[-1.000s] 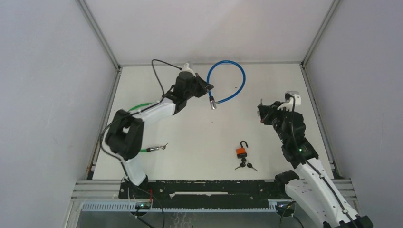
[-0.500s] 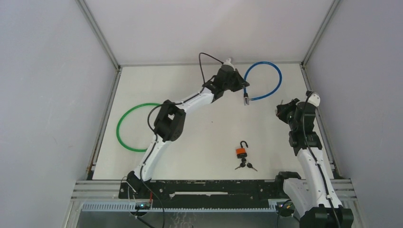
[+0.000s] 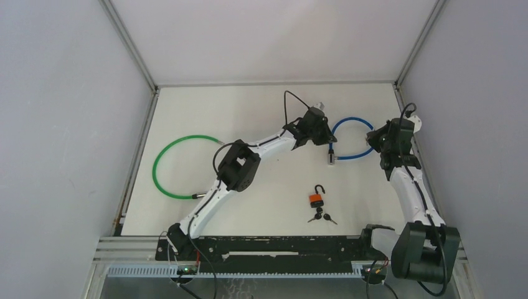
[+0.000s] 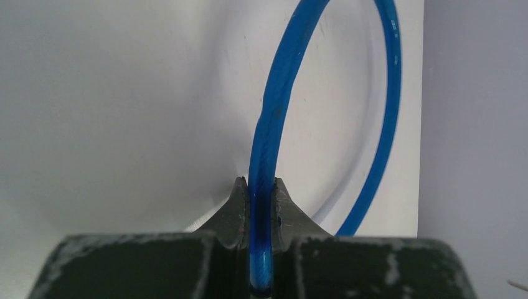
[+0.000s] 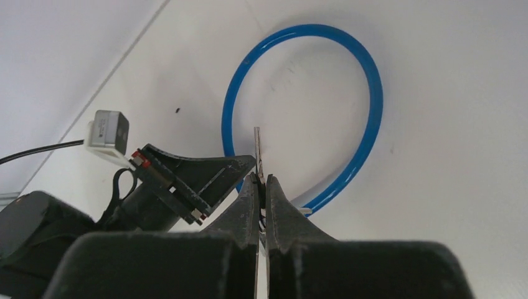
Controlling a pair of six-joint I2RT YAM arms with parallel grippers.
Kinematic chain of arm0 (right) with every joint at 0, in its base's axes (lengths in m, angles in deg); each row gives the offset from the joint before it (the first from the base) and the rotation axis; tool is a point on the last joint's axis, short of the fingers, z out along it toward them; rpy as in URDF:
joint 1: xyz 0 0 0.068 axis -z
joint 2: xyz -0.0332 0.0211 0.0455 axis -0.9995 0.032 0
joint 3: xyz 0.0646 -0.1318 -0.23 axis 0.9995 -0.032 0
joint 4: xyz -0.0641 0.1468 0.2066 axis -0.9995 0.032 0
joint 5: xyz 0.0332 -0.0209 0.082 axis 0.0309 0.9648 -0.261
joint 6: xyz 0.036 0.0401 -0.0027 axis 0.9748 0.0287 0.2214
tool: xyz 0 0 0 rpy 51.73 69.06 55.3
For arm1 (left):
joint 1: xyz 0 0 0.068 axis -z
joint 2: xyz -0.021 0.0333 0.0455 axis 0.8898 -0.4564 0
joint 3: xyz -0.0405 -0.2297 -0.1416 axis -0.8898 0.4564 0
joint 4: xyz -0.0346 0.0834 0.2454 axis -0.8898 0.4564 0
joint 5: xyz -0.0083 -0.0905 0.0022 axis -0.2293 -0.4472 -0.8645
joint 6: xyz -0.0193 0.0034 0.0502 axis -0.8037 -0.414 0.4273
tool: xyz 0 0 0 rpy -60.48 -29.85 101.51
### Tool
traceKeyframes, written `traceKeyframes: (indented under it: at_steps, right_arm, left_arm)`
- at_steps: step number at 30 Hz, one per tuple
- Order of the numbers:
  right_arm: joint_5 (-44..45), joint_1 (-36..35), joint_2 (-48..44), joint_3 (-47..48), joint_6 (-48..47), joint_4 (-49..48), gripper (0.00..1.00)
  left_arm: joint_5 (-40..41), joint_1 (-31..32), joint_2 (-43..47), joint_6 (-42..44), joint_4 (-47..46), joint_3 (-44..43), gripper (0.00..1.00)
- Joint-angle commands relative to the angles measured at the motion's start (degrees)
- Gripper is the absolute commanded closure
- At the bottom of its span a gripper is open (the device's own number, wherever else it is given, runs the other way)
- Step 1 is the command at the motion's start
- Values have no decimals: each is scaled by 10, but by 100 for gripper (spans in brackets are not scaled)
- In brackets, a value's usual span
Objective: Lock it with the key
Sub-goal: Place the lock at the center of the board, then place the key at the center of the board.
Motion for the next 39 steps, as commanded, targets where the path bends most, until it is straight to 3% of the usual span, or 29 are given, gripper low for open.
traceKeyframes:
  at_steps: [1,2,9,12,15,21,26,32,36,39]
  right_arm:
    - [-2,4,35,30,15,-30,100]
    - [-3,3,44,30,16,-36,100]
    - [-15,3,144,67,19,-39,100]
    - [-15,3,177,73,18,-49,100]
    - [-21,3,210,84,16,-53,100]
    - [-35,3,271,113,12,-52,100]
    - [-42,2,312,129,11,-66,95]
    - [-19,-3,352,162,2,-53,88]
    - [-6,-8,354,183,-10,-20,57]
    - [-9,-10,335,183,-16,-5,50]
  left_arm:
    - [-16,8,9,-10,-24,-31,100]
    - [-18,8,9,-11,-24,-28,100]
    - [-19,8,32,-3,-28,8,60]
    - [-18,8,52,4,-34,36,50]
    - [-15,8,74,22,-30,58,33]
    - [14,7,157,59,-33,148,14]
    - [53,8,242,88,-37,252,6]
    - [123,1,374,121,-12,387,5]
    - [173,-13,468,129,-1,480,5]
    - [211,-27,532,132,33,533,2]
